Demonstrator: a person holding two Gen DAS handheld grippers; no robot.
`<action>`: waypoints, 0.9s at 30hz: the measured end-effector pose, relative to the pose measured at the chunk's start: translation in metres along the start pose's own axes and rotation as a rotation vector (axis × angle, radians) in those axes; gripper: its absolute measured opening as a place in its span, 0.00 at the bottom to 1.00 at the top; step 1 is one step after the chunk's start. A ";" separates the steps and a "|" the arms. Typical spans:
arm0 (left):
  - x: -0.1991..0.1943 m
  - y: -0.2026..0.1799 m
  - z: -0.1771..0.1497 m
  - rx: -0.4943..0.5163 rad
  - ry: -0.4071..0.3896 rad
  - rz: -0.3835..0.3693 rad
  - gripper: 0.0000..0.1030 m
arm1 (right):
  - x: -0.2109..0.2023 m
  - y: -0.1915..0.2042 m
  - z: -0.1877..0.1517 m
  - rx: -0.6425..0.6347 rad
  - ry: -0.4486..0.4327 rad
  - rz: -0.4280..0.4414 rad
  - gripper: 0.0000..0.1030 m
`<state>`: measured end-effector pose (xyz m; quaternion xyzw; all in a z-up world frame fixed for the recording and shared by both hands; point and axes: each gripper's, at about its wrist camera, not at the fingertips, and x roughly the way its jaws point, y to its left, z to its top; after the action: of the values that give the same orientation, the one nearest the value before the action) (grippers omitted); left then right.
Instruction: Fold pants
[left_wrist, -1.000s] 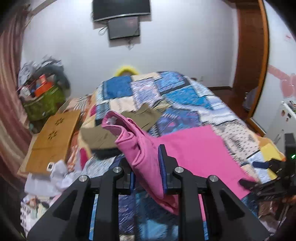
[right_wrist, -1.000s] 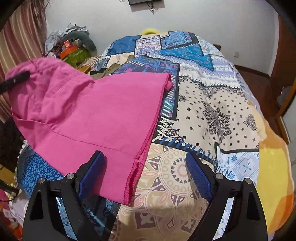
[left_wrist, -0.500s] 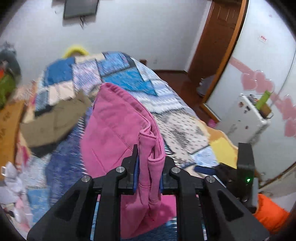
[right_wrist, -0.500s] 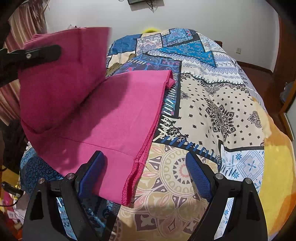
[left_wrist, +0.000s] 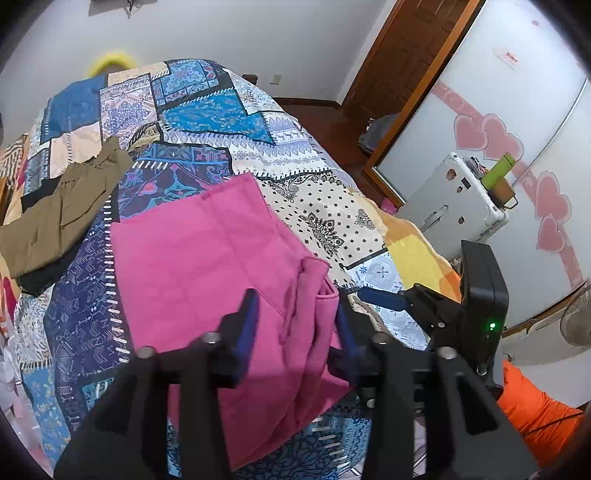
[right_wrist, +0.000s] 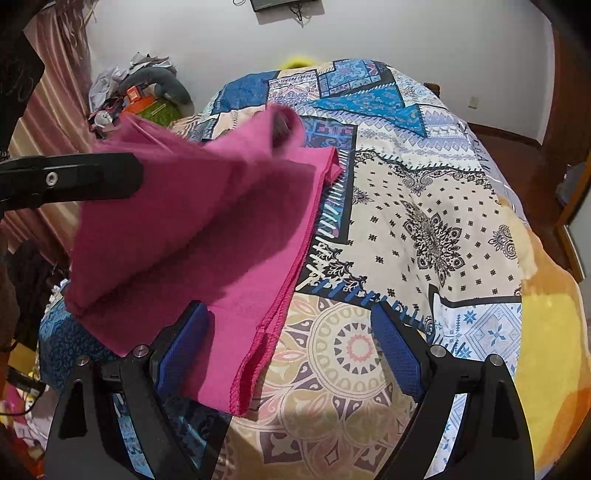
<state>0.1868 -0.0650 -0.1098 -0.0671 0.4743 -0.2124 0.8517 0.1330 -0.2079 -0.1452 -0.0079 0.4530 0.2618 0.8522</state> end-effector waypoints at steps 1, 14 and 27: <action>-0.002 0.002 0.000 -0.001 -0.004 -0.001 0.50 | -0.002 0.000 0.000 -0.001 -0.004 -0.001 0.85; 0.011 0.092 0.056 -0.068 -0.039 0.261 0.62 | -0.014 -0.021 0.003 0.022 -0.029 -0.063 0.86; 0.111 0.152 0.071 -0.020 0.180 0.446 0.73 | -0.029 -0.050 0.014 0.090 -0.055 -0.136 0.86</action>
<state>0.3424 0.0182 -0.2065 0.0504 0.5537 -0.0195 0.8310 0.1534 -0.2604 -0.1260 0.0070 0.4393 0.1828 0.8795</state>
